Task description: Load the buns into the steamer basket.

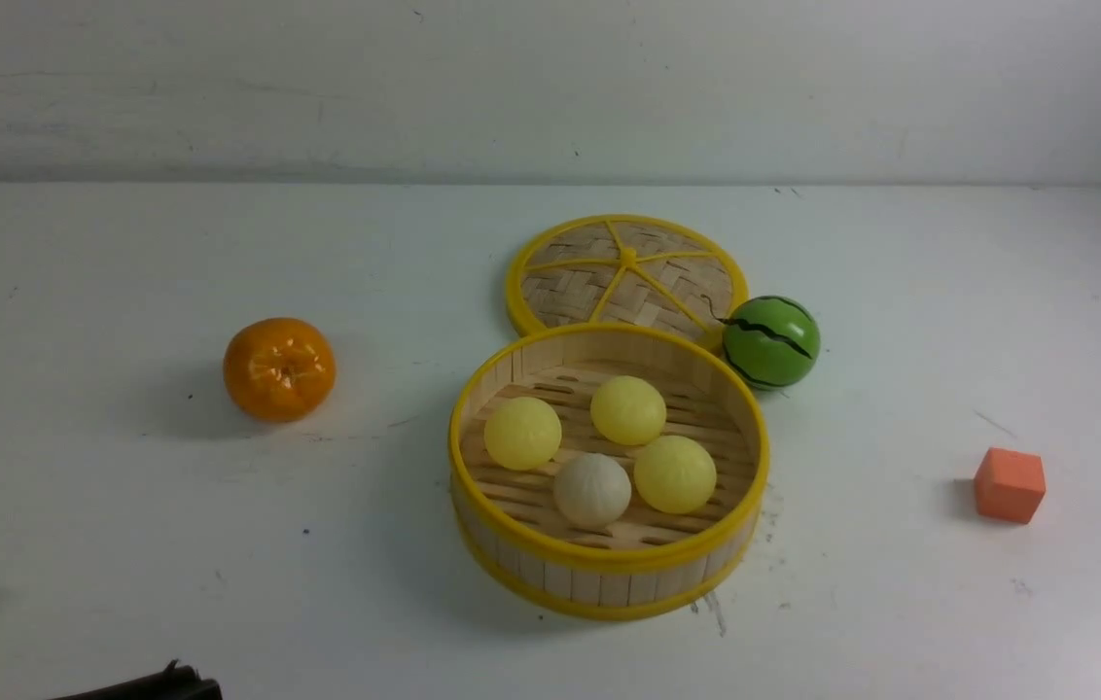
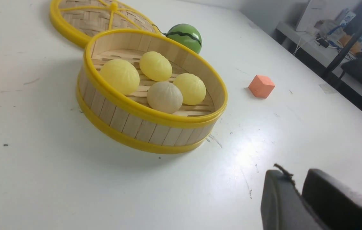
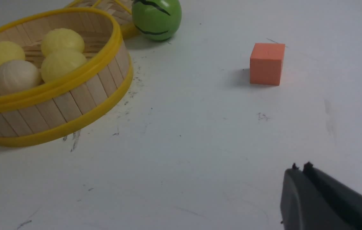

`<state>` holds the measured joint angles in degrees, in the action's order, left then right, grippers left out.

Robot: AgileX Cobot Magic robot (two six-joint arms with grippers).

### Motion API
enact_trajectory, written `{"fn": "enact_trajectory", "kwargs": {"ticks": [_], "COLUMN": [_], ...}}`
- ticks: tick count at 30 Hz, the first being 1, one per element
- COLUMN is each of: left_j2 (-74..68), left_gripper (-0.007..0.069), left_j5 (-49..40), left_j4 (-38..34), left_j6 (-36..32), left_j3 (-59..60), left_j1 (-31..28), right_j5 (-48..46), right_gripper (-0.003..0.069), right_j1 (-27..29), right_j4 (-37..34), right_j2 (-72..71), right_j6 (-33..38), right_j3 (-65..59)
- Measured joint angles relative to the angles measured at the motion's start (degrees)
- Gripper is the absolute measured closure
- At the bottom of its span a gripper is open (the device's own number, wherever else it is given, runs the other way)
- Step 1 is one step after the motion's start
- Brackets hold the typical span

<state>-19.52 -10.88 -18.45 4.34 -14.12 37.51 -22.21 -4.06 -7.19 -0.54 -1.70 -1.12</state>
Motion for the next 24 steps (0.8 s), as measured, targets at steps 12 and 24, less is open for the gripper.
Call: {"fn": "enact_trajectory", "kwargs": {"ticks": [12,24], "left_j2": [0.00,8.05], "left_gripper": [0.0503,0.0578], "left_j5": [1.65,13.03], "left_j4": [0.00,3.72], "left_j6": [0.00,1.60], "left_j3": [0.00,8.33], "left_j1": [0.00,-15.90], "right_j5": [0.00,-0.01], "right_gripper": [0.0658,0.0649], "right_j1": [0.00,0.00], "right_j4": [0.00,0.00], "right_j2": [0.00,0.00], "right_j6": [0.00,0.00], "right_j3": [0.00,0.00]}}
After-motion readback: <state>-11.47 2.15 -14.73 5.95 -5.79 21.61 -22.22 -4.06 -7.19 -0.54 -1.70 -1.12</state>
